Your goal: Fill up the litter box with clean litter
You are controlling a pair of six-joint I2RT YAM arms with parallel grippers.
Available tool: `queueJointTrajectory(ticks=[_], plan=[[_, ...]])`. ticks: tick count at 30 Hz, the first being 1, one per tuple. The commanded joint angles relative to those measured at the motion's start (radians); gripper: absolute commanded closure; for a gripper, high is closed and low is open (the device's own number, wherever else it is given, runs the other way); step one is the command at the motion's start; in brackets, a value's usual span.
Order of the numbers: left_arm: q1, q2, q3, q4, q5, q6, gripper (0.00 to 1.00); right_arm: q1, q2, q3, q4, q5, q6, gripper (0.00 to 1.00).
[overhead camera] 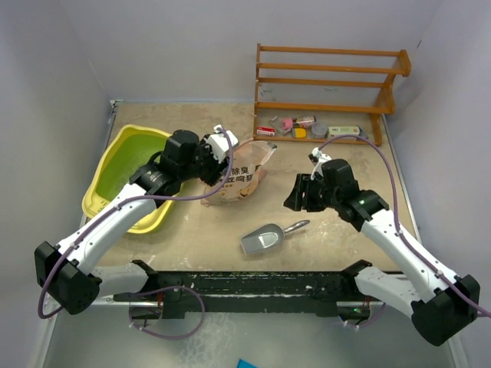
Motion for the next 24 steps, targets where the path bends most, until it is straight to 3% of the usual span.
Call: queueJointTrajectory(ticks=[1, 7, 9, 11, 13, 14, 24], plan=[[-0.005, -0.003, -0.014, 0.051, 0.003, 0.001, 0.44, -0.001, 0.002, 0.012, -0.06, 0.052, -0.035, 0.44], [-0.006, 0.006, -0.02, 0.051, 0.028, -0.007, 0.49, -0.001, -0.055, -0.008, -0.052, 0.135, -0.028, 0.43], [-0.005, 0.009, -0.022, 0.044, 0.028, -0.003, 0.57, -0.001, -0.036, 0.021, -0.056, 0.148, -0.043, 0.44], [-0.004, 0.01, -0.022, 0.035, 0.026, -0.002, 0.7, -0.005, 0.009, 0.065, -0.051, 0.146, -0.073, 0.44], [-0.004, 0.009, -0.024, 0.031, 0.018, -0.004, 0.94, -0.03, 0.09, 0.14, -0.038, 0.111, -0.108, 0.44], [-0.004, 0.008, -0.026, 0.032, 0.004, -0.008, 1.0, -0.051, 0.133, 0.182, -0.034, 0.087, -0.124, 0.44], [-0.004, -0.031, -0.034, 0.066, -0.029, -0.037, 1.0, -0.148, 0.515, 0.632, -0.028, -0.137, -0.264, 0.49]])
